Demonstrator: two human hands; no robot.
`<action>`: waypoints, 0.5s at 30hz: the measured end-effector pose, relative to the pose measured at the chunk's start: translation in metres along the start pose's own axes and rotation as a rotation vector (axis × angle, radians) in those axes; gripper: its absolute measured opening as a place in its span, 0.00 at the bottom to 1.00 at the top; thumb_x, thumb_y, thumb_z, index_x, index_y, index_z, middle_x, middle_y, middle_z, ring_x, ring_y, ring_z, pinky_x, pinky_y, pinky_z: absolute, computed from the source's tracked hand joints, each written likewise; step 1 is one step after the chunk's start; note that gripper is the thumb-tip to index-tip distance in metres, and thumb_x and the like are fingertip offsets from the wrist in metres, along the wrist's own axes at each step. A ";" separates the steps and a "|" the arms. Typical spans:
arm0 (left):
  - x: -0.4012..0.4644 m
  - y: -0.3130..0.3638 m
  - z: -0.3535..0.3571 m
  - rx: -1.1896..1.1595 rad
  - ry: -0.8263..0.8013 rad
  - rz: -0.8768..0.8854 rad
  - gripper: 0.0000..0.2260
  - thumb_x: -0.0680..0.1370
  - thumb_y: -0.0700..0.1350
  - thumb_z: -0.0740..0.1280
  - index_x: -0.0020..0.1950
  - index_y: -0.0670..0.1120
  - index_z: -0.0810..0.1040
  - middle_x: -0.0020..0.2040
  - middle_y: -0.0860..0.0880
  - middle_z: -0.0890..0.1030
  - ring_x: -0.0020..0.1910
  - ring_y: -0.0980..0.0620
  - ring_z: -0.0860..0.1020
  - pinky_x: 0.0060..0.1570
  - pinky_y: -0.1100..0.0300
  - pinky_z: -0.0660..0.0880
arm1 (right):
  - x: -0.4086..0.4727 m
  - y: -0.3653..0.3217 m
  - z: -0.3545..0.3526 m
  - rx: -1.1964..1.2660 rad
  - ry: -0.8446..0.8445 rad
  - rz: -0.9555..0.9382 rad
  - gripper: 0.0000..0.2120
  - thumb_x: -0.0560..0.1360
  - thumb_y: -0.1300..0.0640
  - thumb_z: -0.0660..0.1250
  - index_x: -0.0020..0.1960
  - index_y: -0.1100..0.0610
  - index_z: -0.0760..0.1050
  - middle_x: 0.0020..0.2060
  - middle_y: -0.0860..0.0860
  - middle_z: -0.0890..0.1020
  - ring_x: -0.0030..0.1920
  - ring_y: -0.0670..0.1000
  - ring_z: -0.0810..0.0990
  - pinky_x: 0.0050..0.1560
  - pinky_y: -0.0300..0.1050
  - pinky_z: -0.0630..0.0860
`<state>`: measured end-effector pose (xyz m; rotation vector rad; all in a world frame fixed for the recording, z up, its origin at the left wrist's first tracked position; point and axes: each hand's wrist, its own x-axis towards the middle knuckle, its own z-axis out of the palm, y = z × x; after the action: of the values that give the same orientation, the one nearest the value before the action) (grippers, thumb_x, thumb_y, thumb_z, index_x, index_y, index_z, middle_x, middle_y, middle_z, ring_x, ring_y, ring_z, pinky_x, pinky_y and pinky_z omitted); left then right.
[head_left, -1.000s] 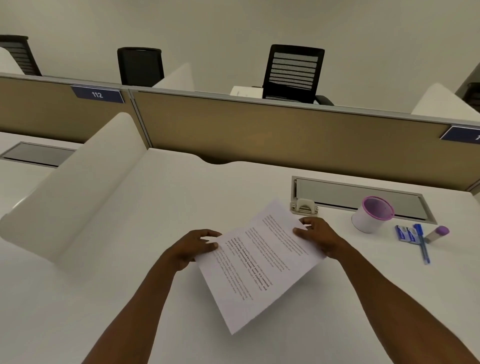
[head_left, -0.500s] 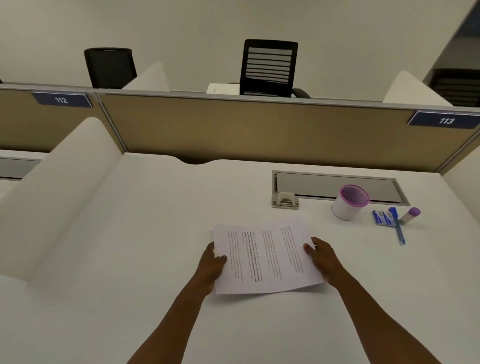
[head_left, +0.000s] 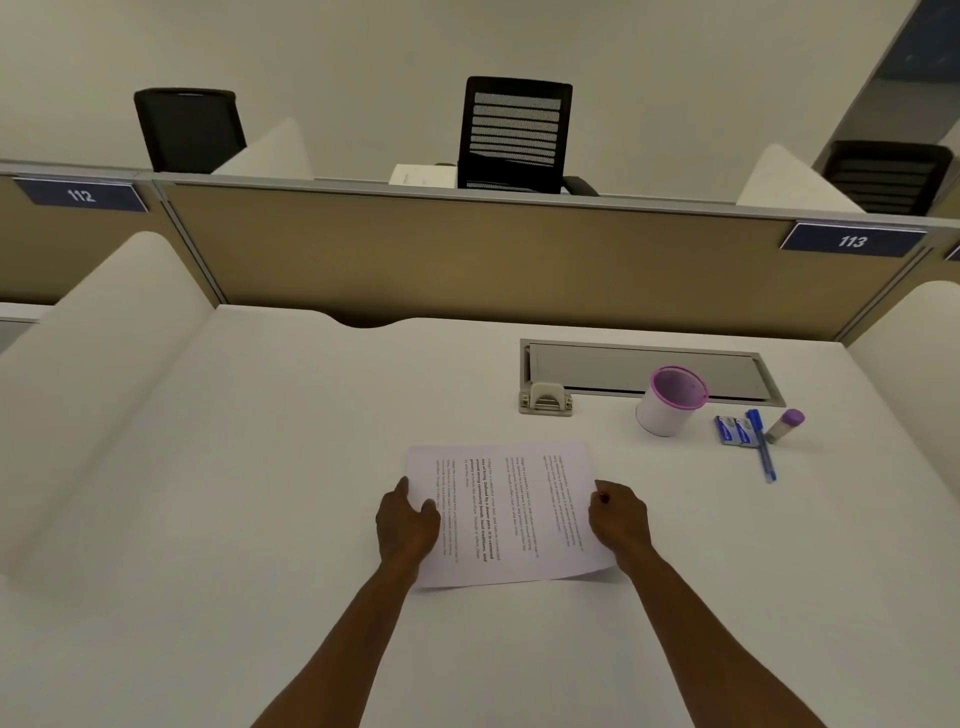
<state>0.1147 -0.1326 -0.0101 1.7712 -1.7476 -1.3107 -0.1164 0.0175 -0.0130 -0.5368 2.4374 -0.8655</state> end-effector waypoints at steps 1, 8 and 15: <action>0.001 0.001 0.000 -0.006 0.010 -0.002 0.27 0.81 0.44 0.64 0.79 0.43 0.62 0.75 0.41 0.68 0.74 0.42 0.67 0.73 0.47 0.64 | 0.000 0.000 0.000 0.007 0.023 0.007 0.13 0.79 0.61 0.57 0.55 0.59 0.80 0.56 0.58 0.82 0.54 0.59 0.79 0.56 0.51 0.76; 0.005 0.000 0.001 -0.055 0.033 -0.007 0.23 0.80 0.40 0.64 0.76 0.43 0.67 0.73 0.42 0.72 0.71 0.42 0.72 0.72 0.47 0.68 | 0.002 0.005 -0.001 0.074 0.038 0.031 0.18 0.79 0.61 0.59 0.67 0.57 0.75 0.64 0.57 0.78 0.62 0.58 0.77 0.65 0.51 0.73; 0.014 0.010 0.008 -0.112 0.064 0.017 0.22 0.79 0.36 0.61 0.72 0.49 0.72 0.64 0.44 0.78 0.58 0.45 0.78 0.61 0.50 0.76 | 0.012 0.012 -0.013 0.259 0.103 0.058 0.14 0.79 0.60 0.62 0.63 0.55 0.78 0.60 0.54 0.81 0.52 0.54 0.79 0.59 0.51 0.76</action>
<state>0.1001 -0.1449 -0.0116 1.7146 -1.6192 -1.3035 -0.1357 0.0262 -0.0152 -0.3319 2.3676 -1.1879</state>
